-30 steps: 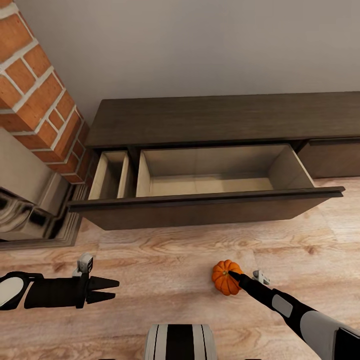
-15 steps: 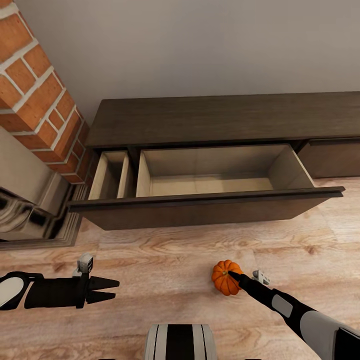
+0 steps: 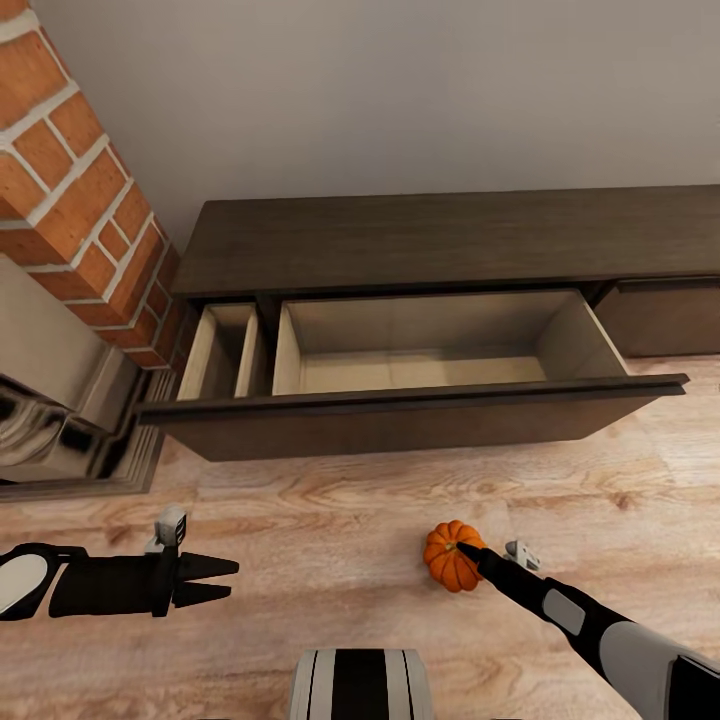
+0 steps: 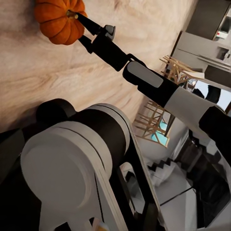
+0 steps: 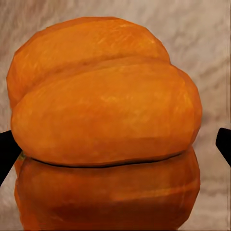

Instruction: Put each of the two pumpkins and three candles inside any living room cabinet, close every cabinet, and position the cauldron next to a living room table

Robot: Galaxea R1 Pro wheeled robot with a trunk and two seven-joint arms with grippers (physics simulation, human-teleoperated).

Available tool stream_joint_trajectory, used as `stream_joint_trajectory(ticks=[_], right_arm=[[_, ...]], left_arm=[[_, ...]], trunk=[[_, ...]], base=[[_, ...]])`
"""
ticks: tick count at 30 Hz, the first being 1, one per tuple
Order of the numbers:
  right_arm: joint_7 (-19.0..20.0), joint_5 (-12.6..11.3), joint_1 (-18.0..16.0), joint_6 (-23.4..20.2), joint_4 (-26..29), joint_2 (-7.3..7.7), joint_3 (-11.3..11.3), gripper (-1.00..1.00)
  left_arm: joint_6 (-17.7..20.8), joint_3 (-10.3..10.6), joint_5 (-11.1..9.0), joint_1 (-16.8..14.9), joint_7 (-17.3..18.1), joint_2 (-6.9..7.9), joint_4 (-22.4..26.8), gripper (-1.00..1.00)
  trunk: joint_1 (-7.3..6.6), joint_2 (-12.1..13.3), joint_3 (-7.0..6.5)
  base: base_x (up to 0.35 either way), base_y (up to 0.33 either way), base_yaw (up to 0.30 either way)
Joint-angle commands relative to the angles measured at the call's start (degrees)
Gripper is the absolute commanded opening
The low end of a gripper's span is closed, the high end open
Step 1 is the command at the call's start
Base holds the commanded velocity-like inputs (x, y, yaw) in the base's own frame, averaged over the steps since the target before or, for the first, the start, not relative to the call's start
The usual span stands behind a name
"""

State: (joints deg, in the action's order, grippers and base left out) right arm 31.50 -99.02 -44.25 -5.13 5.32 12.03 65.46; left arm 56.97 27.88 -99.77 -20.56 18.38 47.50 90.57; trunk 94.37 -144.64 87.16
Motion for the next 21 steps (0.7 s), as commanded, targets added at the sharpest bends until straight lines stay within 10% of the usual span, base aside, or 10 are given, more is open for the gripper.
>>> stream_joint_trajectory(ticks=[1,21], right_arm=[[-1.8,-0.3,0.0,-0.3,-0.1,0.03,2.4,1.00],[-2.1,-0.3,0.0,-0.3,-0.1,0.01,2.4,1.00]], left_arm=[[0.0,0.2,0.4,-0.1,0.5,0.05,0.0,1.00],[0.0,0.2,0.4,-0.1,0.5,0.05,0.0,1.00]], trunk=[[-0.02,0.0,-0.19],[-0.04,0.0,-0.41]], base=[[0.000,0.000,0.000],[0.000,0.000,0.000]])
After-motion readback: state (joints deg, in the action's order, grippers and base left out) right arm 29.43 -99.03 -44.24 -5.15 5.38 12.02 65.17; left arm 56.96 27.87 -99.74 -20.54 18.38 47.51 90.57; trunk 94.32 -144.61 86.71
